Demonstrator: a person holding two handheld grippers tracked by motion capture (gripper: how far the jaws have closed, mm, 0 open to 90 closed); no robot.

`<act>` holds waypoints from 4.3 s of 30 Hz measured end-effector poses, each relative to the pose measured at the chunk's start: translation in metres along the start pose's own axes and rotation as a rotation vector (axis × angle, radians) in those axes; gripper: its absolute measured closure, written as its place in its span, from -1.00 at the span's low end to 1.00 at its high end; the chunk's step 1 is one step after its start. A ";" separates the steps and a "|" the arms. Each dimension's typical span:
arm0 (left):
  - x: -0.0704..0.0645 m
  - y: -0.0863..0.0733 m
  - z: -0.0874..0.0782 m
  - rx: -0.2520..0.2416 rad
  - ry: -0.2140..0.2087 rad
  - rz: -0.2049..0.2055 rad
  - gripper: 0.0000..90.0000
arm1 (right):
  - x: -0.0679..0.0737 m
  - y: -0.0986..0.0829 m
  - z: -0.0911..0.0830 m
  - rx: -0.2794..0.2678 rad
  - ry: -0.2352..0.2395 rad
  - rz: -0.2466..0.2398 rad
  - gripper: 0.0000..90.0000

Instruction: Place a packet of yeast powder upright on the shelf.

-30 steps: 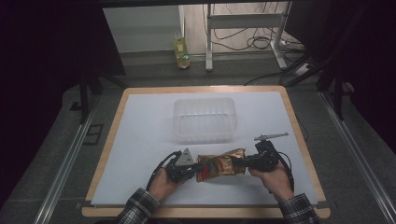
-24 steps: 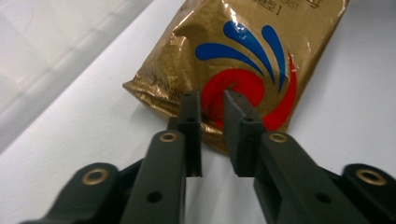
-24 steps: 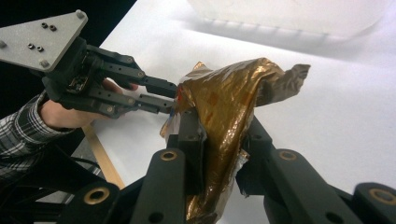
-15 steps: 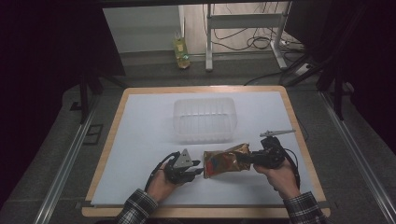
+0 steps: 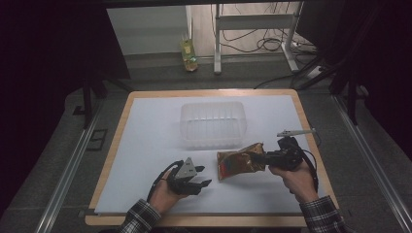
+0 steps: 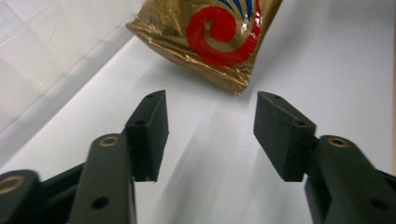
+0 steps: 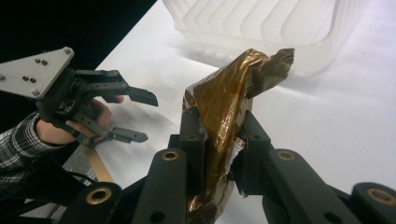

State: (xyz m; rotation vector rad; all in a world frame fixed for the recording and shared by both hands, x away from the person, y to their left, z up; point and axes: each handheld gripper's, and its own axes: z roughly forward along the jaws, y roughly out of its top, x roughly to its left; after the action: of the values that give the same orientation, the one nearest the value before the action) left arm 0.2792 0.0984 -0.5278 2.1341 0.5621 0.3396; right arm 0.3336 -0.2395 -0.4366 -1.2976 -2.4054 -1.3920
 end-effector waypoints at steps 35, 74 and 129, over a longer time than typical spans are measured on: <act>-0.004 0.001 -0.008 -0.057 0.002 -0.041 -0.98 | -0.008 0.055 -0.038 -0.070 -0.086 0.024 0.68; -0.010 0.003 -0.005 -0.043 -0.001 0.006 -0.96 | -0.031 0.135 -0.005 -0.037 -0.268 0.009 0.69; -0.010 0.002 -0.002 -0.034 0.002 0.017 -0.95 | -0.056 0.141 0.078 -0.069 -0.276 0.020 0.57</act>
State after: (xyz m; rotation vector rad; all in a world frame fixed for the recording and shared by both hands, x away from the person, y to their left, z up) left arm 0.2701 0.0939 -0.5257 2.1067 0.5361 0.3587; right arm 0.4923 -0.1844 -0.4111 -1.6237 -2.5229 -1.3829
